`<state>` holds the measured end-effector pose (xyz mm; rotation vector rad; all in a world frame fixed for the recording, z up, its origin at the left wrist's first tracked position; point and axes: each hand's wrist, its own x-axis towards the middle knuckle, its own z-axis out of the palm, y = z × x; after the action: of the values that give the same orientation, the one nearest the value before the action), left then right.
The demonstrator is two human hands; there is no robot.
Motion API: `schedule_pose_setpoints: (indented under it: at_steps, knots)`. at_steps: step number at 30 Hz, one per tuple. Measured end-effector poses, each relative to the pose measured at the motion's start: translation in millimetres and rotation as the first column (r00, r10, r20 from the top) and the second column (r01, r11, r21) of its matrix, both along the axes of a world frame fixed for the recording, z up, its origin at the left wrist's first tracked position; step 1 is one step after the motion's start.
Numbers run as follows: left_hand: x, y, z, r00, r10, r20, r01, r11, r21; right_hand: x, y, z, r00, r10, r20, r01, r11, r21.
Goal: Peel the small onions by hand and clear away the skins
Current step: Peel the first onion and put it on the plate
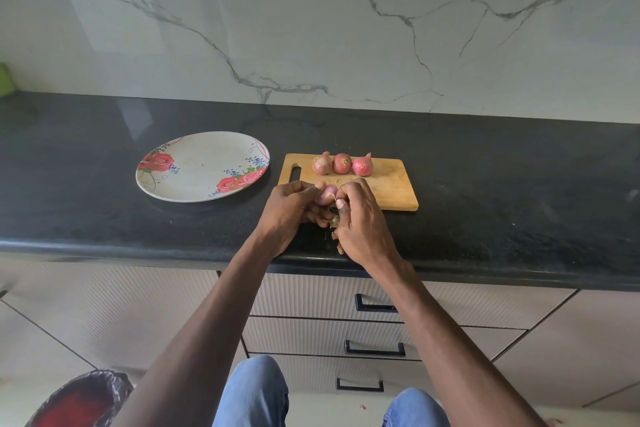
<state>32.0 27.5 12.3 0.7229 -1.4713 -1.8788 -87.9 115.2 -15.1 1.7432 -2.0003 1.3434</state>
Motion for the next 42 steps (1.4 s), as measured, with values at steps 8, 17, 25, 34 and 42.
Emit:
schedule_pose_setpoints:
  at_steps: [8, 17, 25, 34, 42]
  knots:
    - [-1, -1, 0, 1.0, 0.012, 0.011, -0.012, 1.0, -0.012, -4, 5, 10, 0.978, 0.049, 0.202, -0.032, 0.996, -0.086]
    - [5, -1, 2, 0.987, -0.145, -0.072, 0.147, 0.989, 0.021, -7, 10, 12, 0.896, 0.062, 0.441, -0.018, 0.995, -0.102]
    - [4, -3, 1, 0.991, -0.133, -0.017, 0.133, 0.991, 0.019, -8, 8, 10, 0.894, 0.013, 0.449, 0.015, 0.998, -0.058]
    - [0, -4, 0, 0.999, -0.05, -0.003, 0.05, 0.997, 0.051, -5, 8, 10, 0.981, -0.003, 0.193, 0.016, 0.998, -0.065]
    - [0, -5, 0, 0.998, -0.01, -0.057, 0.016, 0.993, 0.118, -4, 13, 12, 0.927, 0.066, 0.369, -0.07, 0.998, -0.004]
